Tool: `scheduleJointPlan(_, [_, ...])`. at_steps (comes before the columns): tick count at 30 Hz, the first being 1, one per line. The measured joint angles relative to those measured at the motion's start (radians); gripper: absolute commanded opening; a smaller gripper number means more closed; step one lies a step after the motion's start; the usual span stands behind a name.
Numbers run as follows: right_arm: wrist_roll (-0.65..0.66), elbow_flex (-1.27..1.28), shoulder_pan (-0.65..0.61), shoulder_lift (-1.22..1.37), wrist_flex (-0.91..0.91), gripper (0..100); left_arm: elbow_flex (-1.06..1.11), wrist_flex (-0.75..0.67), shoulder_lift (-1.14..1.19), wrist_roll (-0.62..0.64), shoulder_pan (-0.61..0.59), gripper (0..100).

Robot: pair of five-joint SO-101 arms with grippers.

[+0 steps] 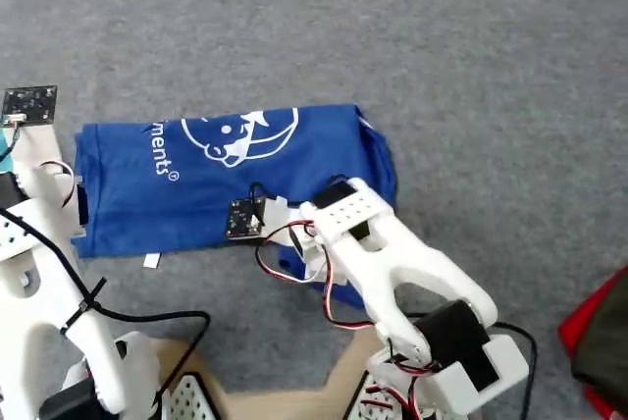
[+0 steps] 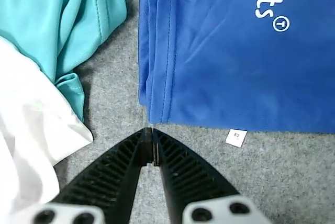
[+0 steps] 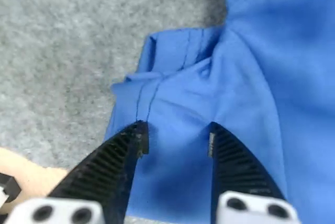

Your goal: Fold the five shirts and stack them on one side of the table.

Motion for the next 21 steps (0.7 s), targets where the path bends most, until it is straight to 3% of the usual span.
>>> scheduleJointPlan(9, [-0.003, -0.032, 0.023, 0.020, -0.012, 0.4, -0.018, 0.008, 0.000, -0.029, 0.000, 2])
scheduleJointPlan(16, [-0.005, -0.077, 0.106, 0.044, 0.003, 0.5, -0.021, 0.008, 0.000, -0.029, 0.000, 2])
scheduleJointPlan(21, [0.026, -0.264, 0.138, 0.054, 0.158, 0.5, -0.021, 0.008, 0.000, -0.029, 0.000, 2])
